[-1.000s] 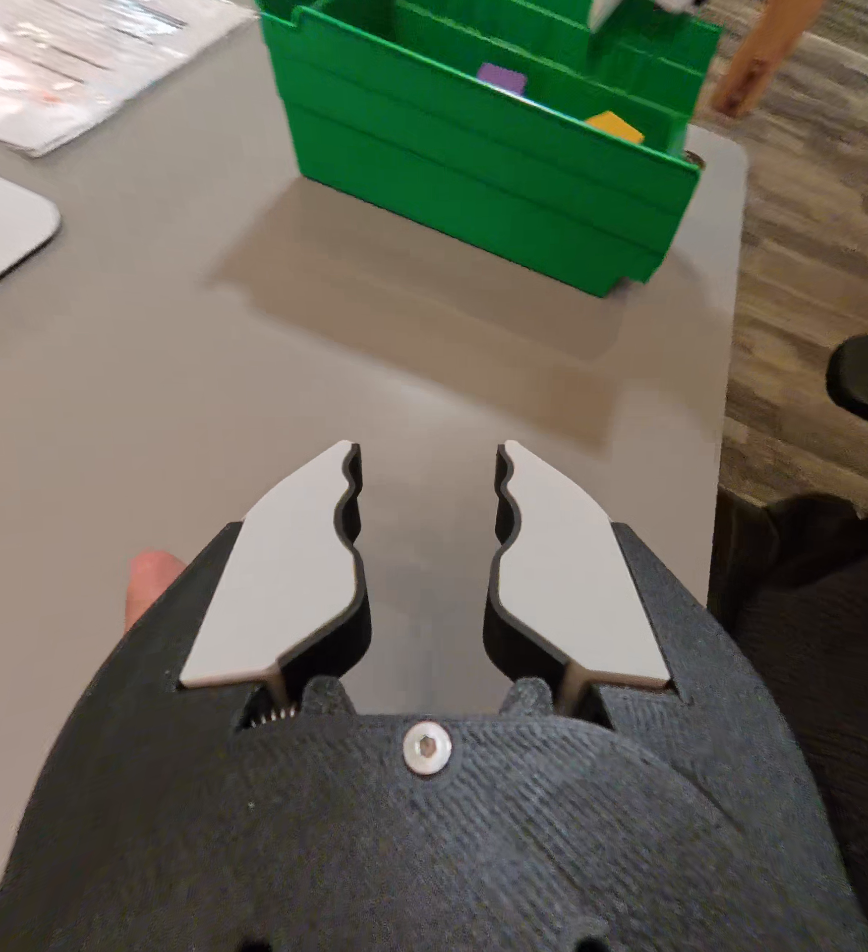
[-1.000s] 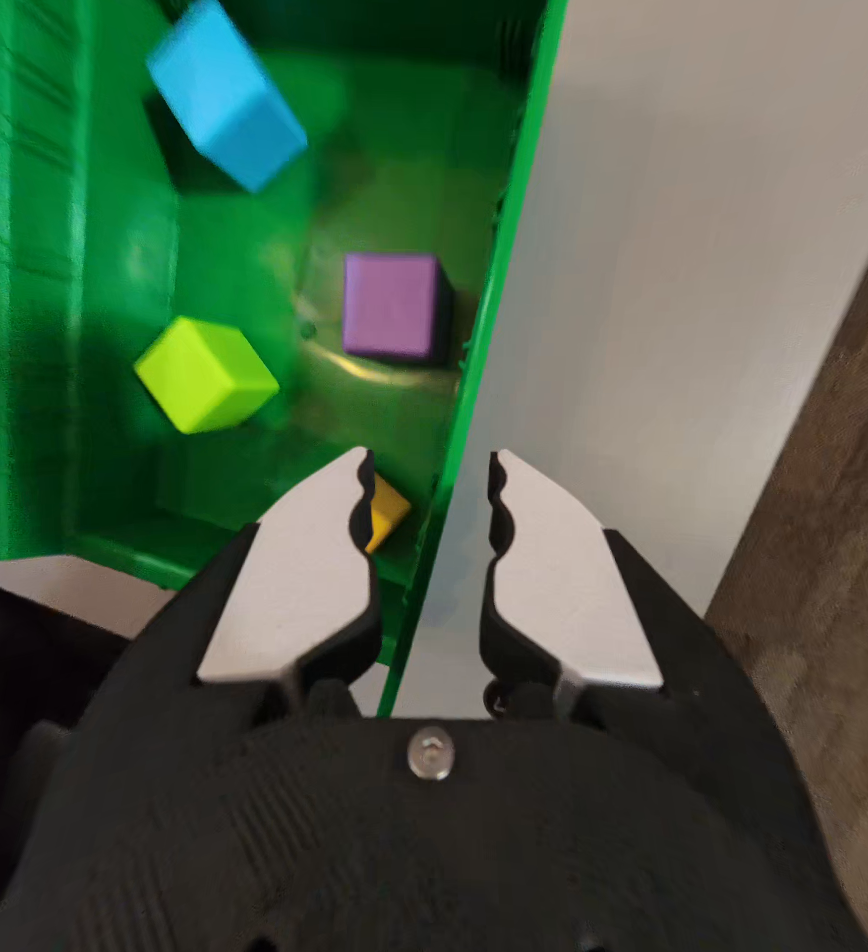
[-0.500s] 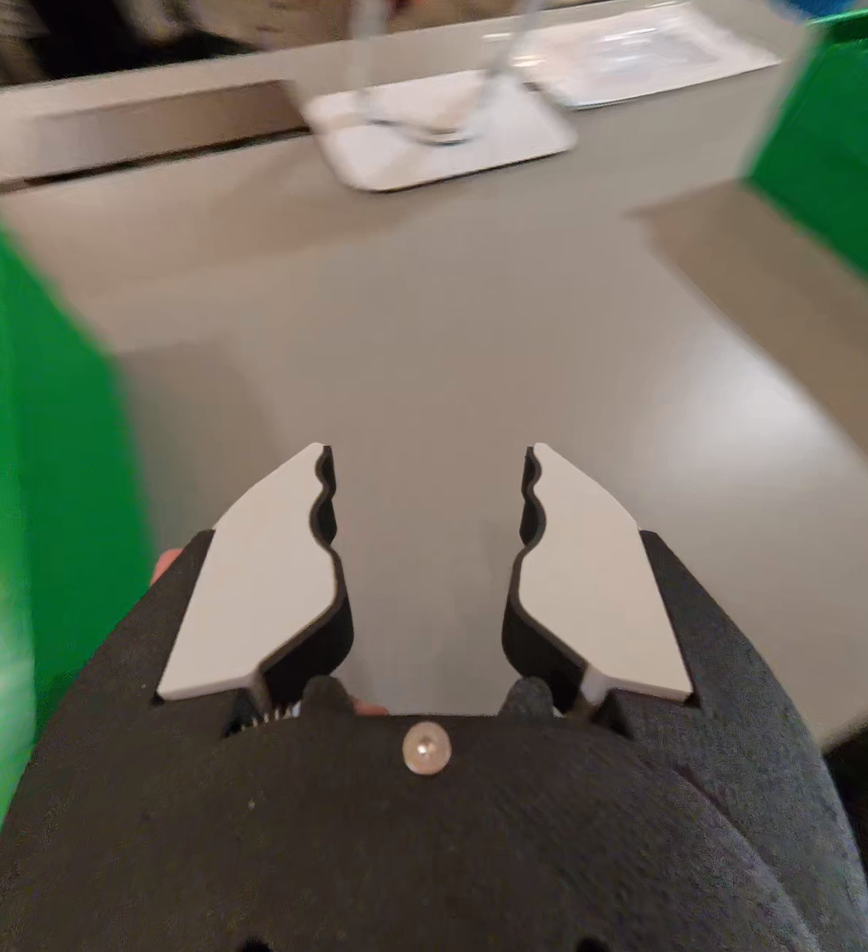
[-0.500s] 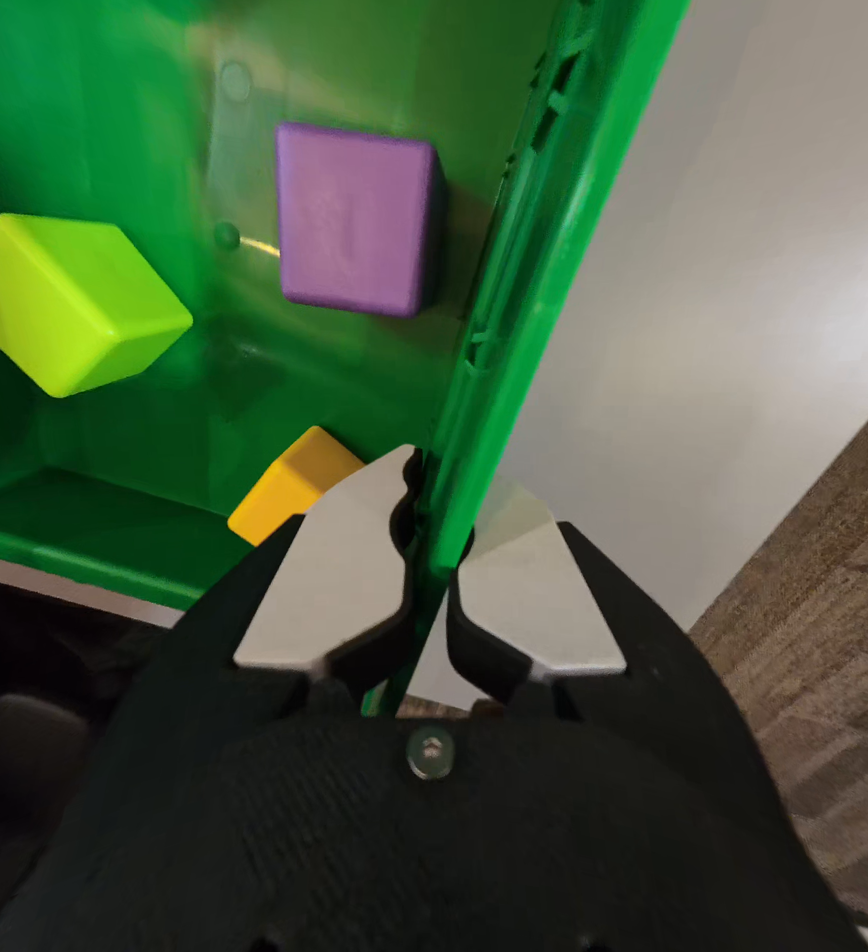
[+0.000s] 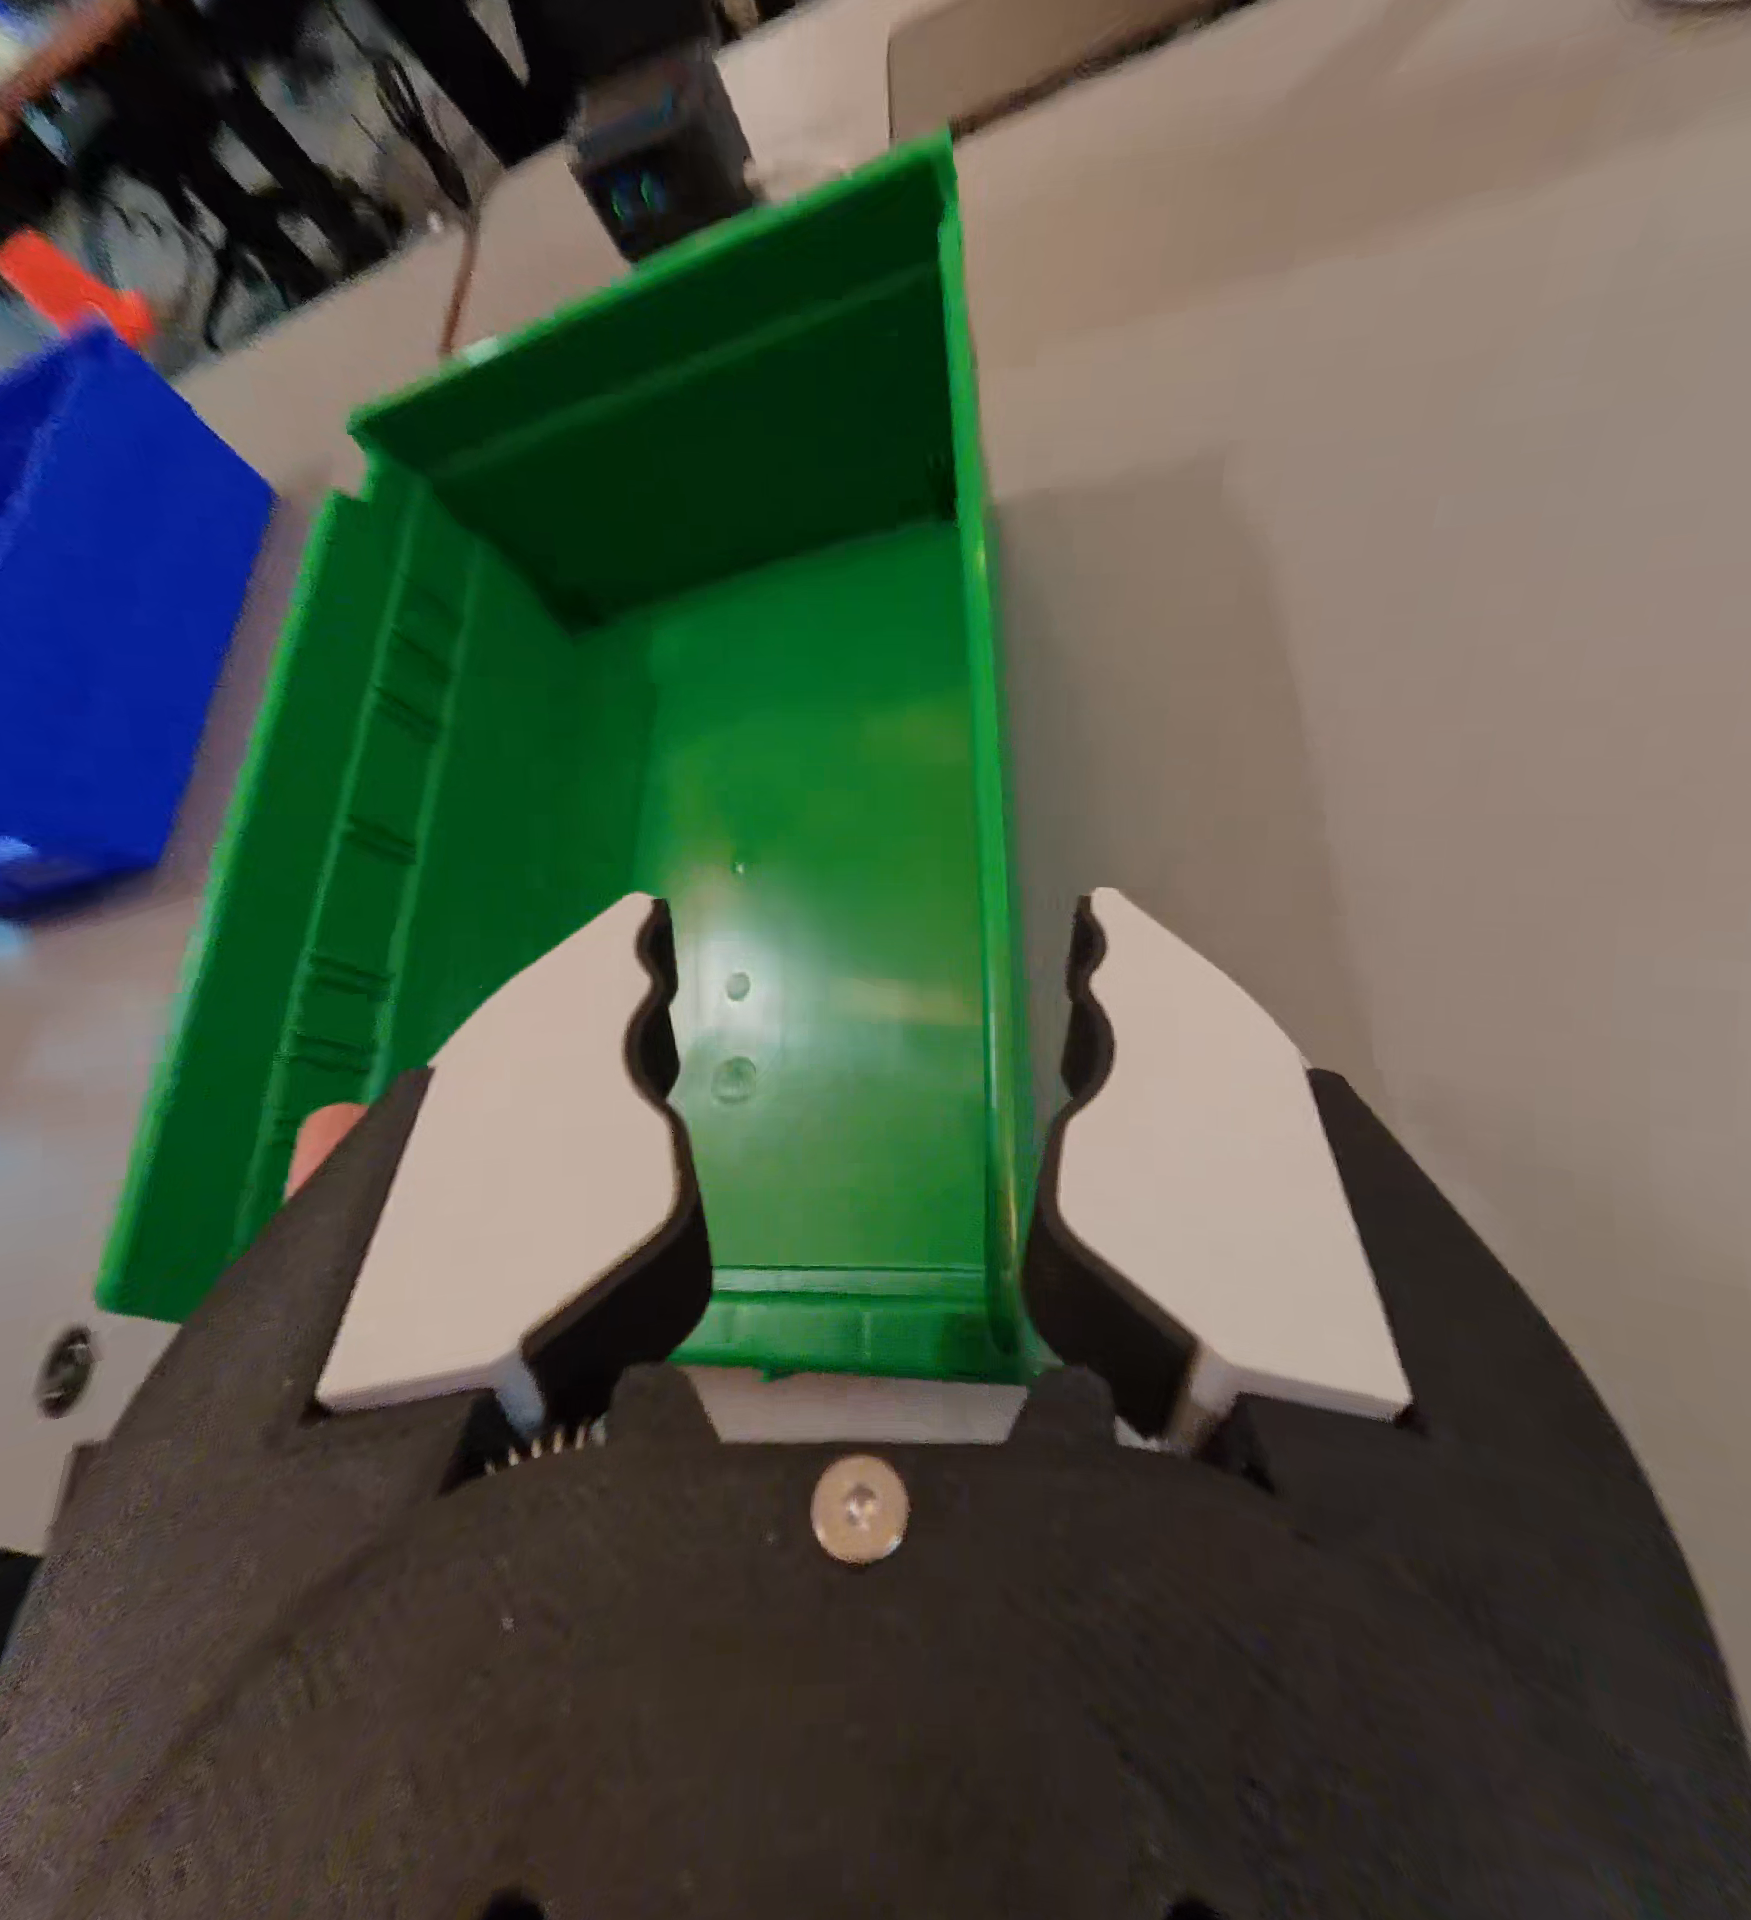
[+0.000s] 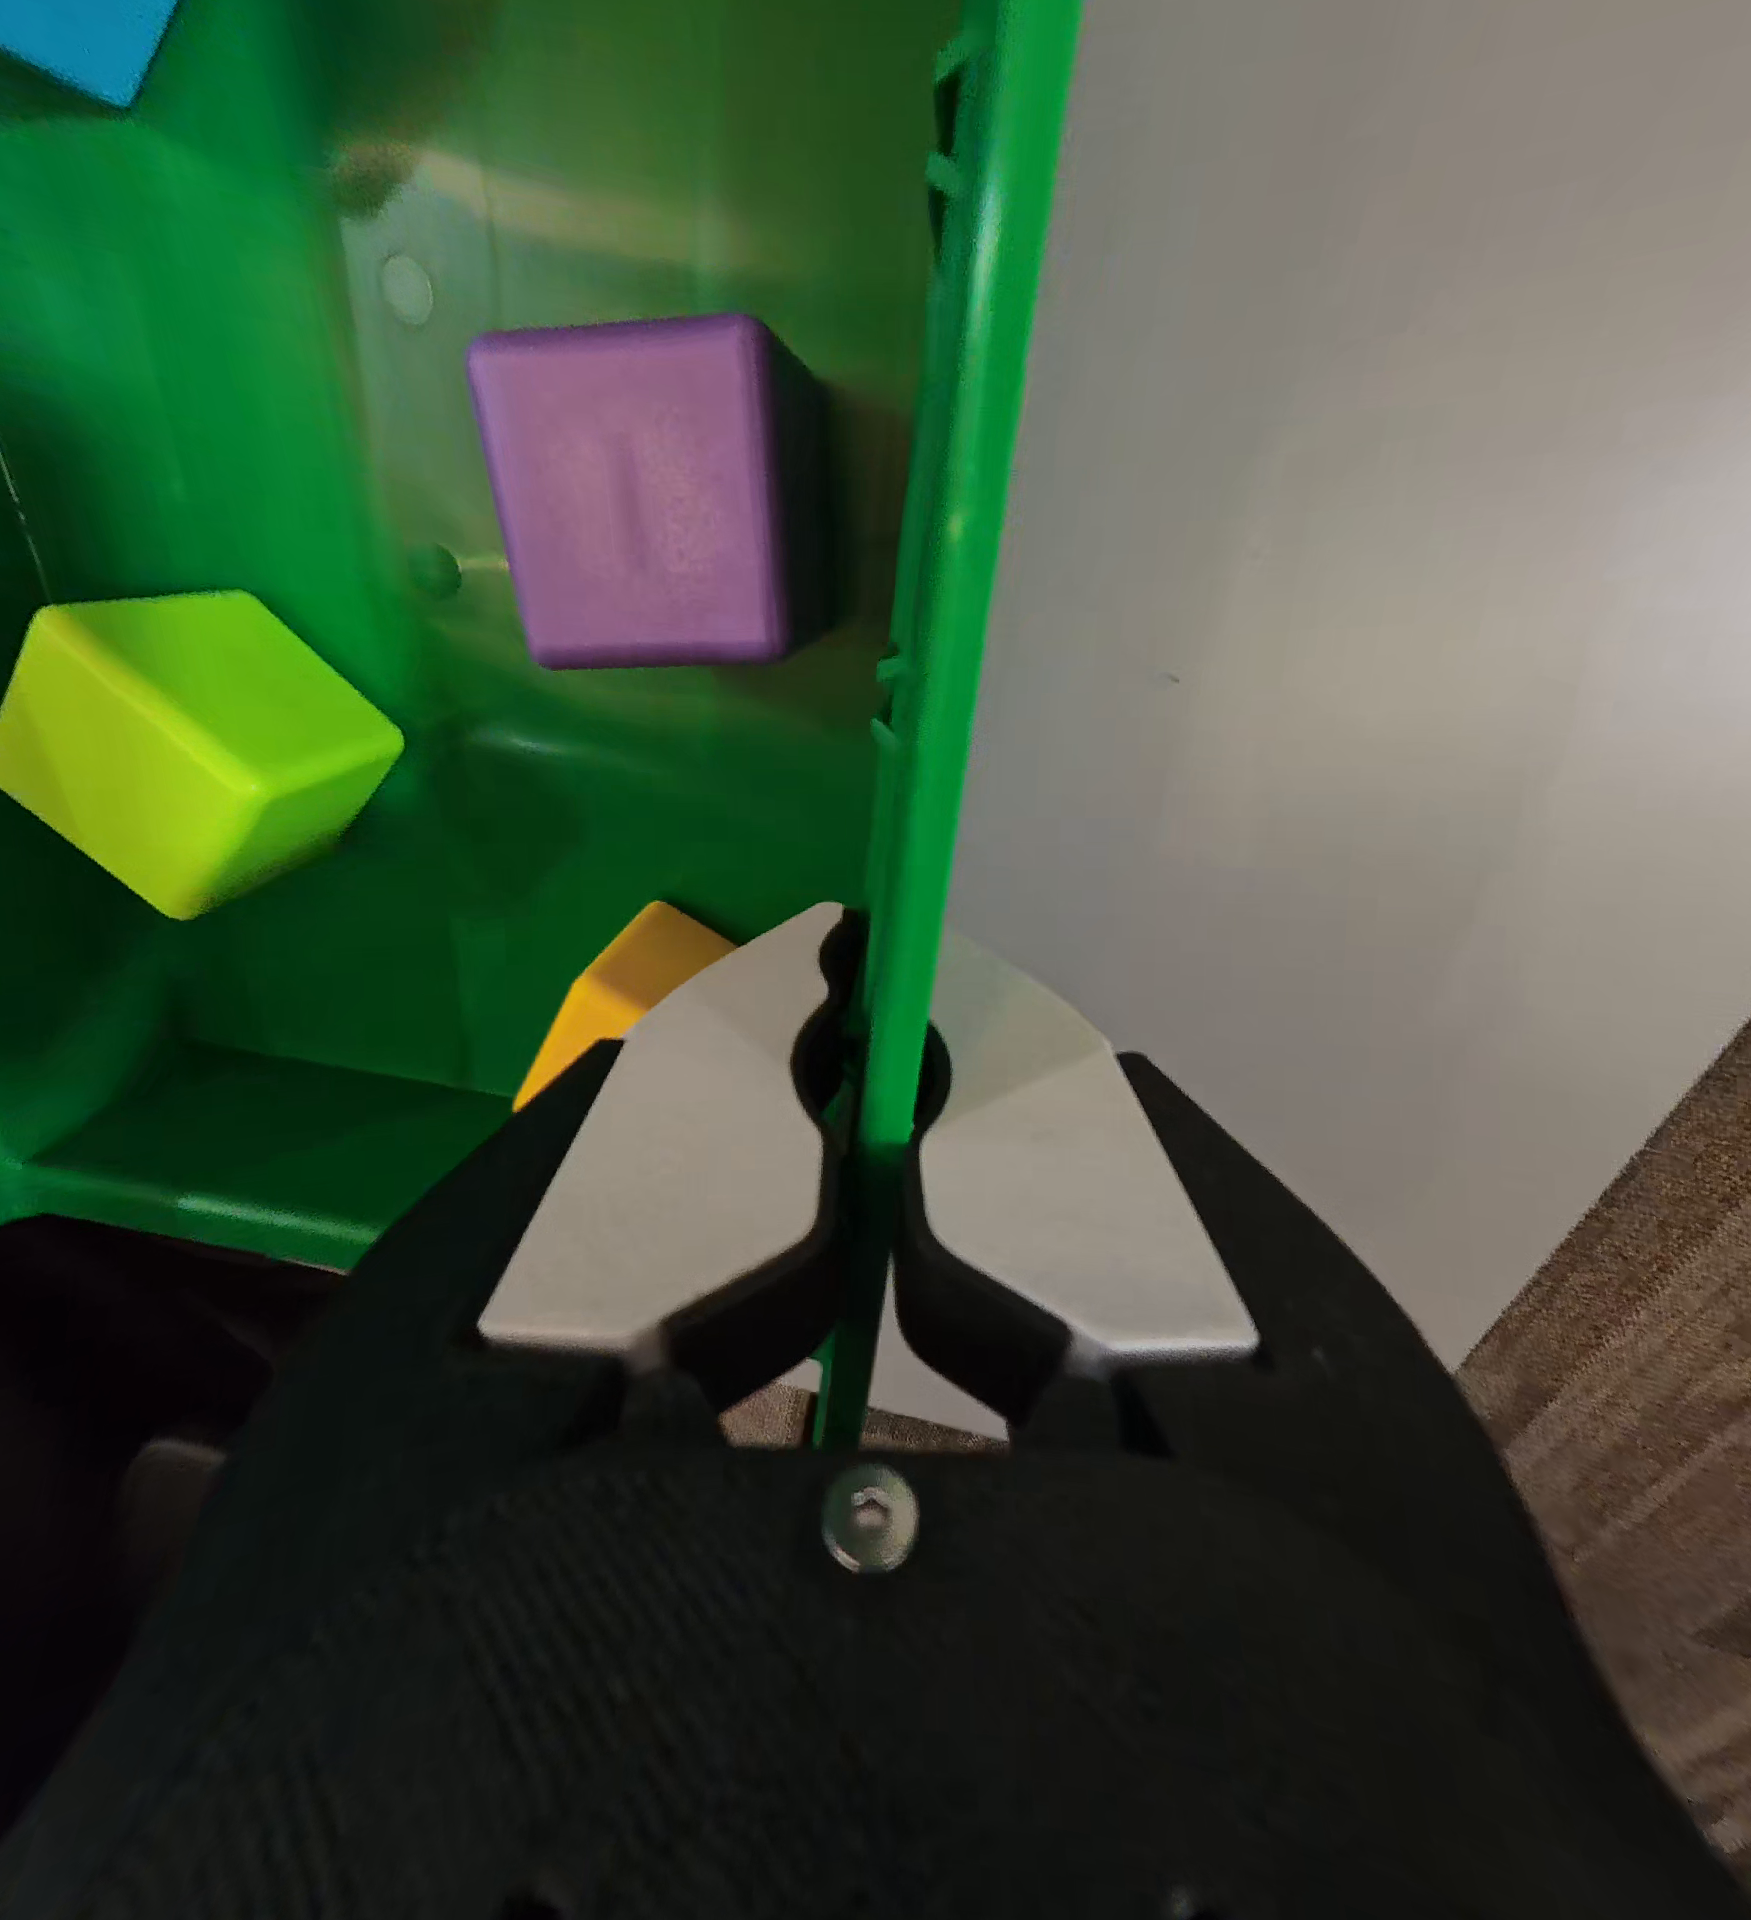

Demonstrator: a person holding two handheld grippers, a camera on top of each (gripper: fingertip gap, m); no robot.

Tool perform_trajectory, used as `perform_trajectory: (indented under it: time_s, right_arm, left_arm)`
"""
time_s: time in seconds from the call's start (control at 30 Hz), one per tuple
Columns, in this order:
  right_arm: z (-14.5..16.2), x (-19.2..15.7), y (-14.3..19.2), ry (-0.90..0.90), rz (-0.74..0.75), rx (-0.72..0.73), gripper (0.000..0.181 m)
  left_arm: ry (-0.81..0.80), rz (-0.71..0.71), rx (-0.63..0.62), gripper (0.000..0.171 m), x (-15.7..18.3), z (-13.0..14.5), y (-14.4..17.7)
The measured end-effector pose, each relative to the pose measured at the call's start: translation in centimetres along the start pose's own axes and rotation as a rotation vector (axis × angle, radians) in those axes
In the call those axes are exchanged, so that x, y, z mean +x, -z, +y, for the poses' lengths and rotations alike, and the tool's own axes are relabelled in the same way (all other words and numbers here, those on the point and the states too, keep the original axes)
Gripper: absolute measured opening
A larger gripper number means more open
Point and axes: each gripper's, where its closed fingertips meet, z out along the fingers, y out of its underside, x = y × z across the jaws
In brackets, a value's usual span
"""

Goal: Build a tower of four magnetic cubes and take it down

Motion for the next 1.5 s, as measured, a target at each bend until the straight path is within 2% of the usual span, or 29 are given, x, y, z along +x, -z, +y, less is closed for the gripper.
perform_trajectory:
  time_s: [0.1, 0.17, 0.23, 0.33, 0.43, 0.5, 0.67, 0.8, 0.93, 1.13, 1.33, 1.5]
  right_arm:
    - [-0.3, -0.3, -0.1, -0.009, -0.007, 0.017, 0.004]
    - [-0.4, -0.7, -0.1, -0.017, -0.01, 0.02, 0.004]
    - [-0.5, -1.2, -0.2, -0.024, -0.019, 0.024, 0.004]
    - [-1.0, -2.7, -0.3, -0.017, -0.032, 0.034, 0.004]
    - [-2.2, -5.2, -0.5, 0.02, -0.034, 0.039, 0.004]
    - [-3.1, -7.5, -0.8, 0.051, -0.046, 0.019, 0.004]
    - [-6.1, -15.8, -2.3, 0.152, -0.105, -0.013, 0.004]
    - [-10.0, -24.4, -3.8, 0.248, -0.155, 0.005, 0.005]
    - [-13.6, -34.0, -5.9, 0.329, -0.202, -0.028, 0.005]
    - [-18.2, -46.4, -8.3, 0.406, -0.162, -0.055, 0.006]
    - [-18.8, -56.1, -9.4, 0.371, -0.187, -0.095, 0.012]
    - [-17.6, -62.8, -8.0, 0.445, -0.31, -0.031, 0.025]
  left_arm:
    - [0.007, 0.066, -0.075, 0.068, 1.1, 1.7, -1.7]
    - [-0.025, 0.106, -0.094, 0.033, 1.9, 2.3, -2.4]
    - [-0.064, 0.166, -0.052, 0.009, 2.8, 2.0, -2.4]
    - [-0.155, 0.163, -0.049, 0.007, 2.5, 1.8, -2.3]
    - [-0.147, 0.228, -0.046, 0.007, 2.3, 1.3, -1.5]
    - [-0.161, 0.216, -0.028, 0.007, 1.8, 0.6, -0.7]
    - [-0.137, 0.255, -0.004, 0.007, 1.8, -0.1, 0.6]
    - [-0.136, 0.248, 0.033, 0.007, 0.7, -1.1, 2.2]
    - [-0.148, 0.176, 0.074, 0.007, -2.2, -1.6, 3.9]
    - [-0.072, 0.018, 0.11, 0.007, -8.7, -1.3, 6.3]
    - [-0.013, -0.118, 0.115, 0.007, -13.6, 0.3, 8.7]
    - [0.061, -0.126, 0.146, 0.007, -15.3, 1.5, 10.7]
